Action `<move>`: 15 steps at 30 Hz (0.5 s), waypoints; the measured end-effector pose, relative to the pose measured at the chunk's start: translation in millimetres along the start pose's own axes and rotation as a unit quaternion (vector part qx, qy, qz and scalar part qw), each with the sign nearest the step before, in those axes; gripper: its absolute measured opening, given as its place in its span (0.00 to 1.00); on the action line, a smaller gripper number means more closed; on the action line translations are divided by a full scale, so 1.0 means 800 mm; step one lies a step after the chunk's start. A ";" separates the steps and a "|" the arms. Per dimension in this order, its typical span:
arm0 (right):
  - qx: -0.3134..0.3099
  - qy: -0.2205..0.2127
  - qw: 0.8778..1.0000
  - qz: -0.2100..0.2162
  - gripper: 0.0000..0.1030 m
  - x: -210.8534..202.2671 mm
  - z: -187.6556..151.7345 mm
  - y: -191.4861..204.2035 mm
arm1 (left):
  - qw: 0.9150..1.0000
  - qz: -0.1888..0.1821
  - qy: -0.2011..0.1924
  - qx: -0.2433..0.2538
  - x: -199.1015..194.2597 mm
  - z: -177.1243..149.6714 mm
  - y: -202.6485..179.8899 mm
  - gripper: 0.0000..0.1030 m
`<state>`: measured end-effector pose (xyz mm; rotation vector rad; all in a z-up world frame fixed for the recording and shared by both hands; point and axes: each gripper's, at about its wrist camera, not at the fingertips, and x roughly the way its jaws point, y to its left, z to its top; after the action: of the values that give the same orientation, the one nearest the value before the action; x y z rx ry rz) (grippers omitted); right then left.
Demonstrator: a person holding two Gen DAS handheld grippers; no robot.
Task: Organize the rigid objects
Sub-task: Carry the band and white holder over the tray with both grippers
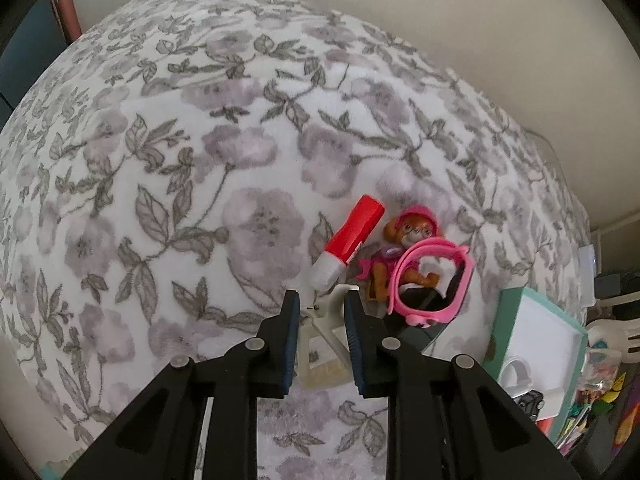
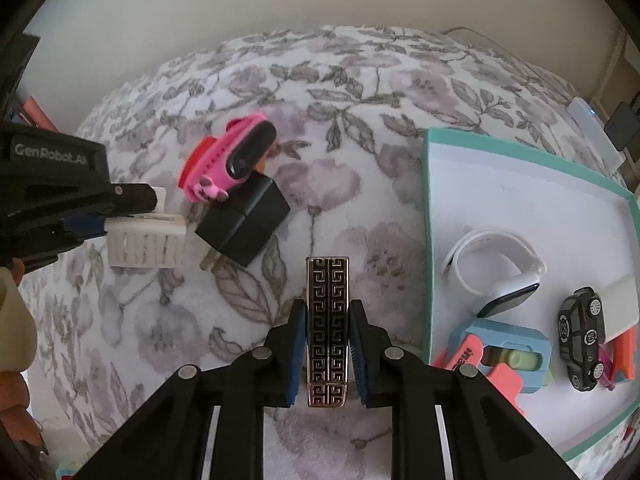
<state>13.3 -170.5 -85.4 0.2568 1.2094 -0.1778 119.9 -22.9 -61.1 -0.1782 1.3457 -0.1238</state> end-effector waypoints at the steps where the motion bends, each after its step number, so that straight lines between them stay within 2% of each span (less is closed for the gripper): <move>1: 0.004 -0.005 1.000 0.003 0.21 -0.003 0.002 -0.001 | 1.000 -0.003 -0.006 -0.001 -0.006 0.001 0.000 0.23; 5: 0.022 -0.023 0.999 0.010 0.21 -0.016 0.006 -0.008 | 0.999 -0.014 -0.034 -0.004 -0.032 0.005 -0.001 0.23; 9: 0.041 -0.047 0.998 -0.006 0.21 -0.031 0.009 -0.019 | 0.997 -0.036 -0.072 -0.001 -0.061 0.009 -0.010 0.23; 15: 0.080 -0.074 0.994 -0.002 0.21 -0.051 0.014 -0.045 | 0.993 -0.063 -0.099 0.009 -0.085 0.009 -0.025 0.23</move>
<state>0.0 -208.1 -47.1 0.3742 1.0497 -0.2934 112.2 -29.1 9.3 -0.2545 1.1351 -0.2181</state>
